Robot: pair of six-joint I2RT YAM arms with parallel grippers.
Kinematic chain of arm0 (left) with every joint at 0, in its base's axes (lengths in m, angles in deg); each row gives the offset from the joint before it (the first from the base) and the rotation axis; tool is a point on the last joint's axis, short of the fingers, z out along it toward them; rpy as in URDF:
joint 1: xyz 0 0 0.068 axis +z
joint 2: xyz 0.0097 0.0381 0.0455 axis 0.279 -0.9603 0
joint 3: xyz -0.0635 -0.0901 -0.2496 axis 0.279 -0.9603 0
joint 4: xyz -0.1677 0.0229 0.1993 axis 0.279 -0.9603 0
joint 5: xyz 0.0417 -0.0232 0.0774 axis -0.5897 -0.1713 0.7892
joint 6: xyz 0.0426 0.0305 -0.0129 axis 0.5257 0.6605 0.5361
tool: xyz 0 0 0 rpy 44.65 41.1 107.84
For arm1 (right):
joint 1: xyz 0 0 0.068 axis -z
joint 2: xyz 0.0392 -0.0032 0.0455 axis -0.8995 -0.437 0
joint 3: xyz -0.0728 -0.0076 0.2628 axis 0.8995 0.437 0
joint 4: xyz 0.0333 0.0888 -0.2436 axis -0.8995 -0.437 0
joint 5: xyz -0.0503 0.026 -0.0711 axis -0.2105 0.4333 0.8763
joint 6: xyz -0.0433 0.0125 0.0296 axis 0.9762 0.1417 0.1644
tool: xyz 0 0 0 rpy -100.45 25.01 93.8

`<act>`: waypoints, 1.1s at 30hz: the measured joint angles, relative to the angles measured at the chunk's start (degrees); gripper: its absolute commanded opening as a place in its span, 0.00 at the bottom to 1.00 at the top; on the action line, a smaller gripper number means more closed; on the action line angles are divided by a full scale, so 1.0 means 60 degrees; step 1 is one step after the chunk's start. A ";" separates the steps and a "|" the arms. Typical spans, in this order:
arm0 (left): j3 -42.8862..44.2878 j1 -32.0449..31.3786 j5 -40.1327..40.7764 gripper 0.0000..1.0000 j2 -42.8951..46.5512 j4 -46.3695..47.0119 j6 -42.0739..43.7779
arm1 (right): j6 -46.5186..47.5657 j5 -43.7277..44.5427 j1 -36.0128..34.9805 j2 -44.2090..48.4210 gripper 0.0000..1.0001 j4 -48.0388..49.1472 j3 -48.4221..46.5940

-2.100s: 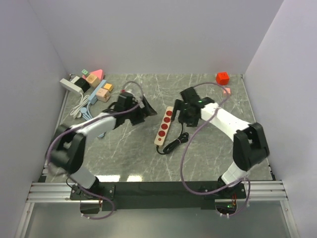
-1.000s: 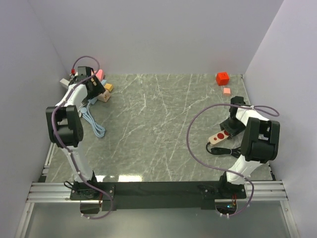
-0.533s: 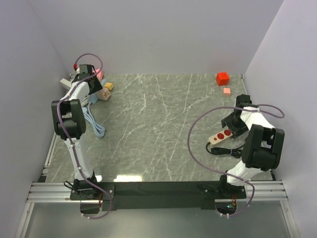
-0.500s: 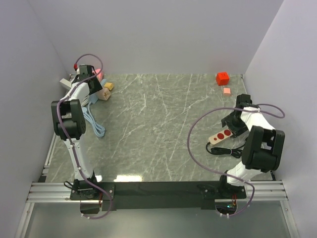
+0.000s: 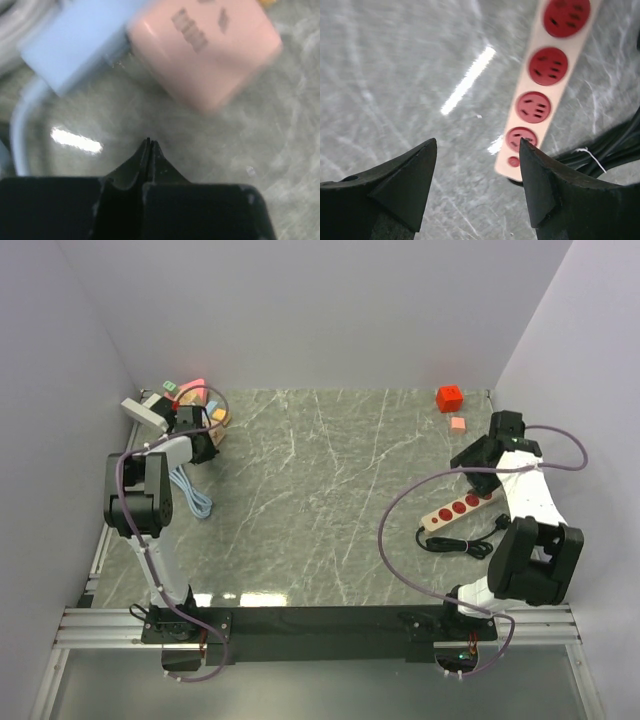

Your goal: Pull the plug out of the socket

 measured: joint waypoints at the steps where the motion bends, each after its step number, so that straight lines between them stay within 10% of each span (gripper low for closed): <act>1: -0.0098 -0.0058 -0.0251 0.01 0.0109 0.0007 -0.0080 | 0.0091 -0.0055 0.0000 0.0127 0.74 -0.0029 -0.0211; 4: -0.0335 -0.0331 -0.0448 0.04 0.0382 -0.0412 -0.0226 | 0.0379 -0.0306 0.0000 0.0455 0.76 -0.0055 -0.0721; 9: -0.0284 -0.0521 -0.0586 0.81 0.0820 -0.1810 -0.0353 | 0.0758 -0.0736 -0.0033 0.0685 0.80 -0.0044 -0.0852; 12: 0.0645 -0.0310 -0.0076 0.95 0.0809 -0.2772 -0.0415 | 0.0856 -0.0874 -0.0106 0.0685 0.81 -0.0051 -0.0776; 22: 0.4688 0.1093 0.0761 0.92 -0.0659 -0.3617 -0.0066 | 0.0991 -0.1246 -0.0535 0.0659 0.82 -0.0011 -0.0565; 33: 0.4484 0.1315 -0.0430 0.76 -0.1861 -0.2590 0.0168 | 0.1107 -0.1366 -0.0780 0.0612 0.82 0.0029 -0.0561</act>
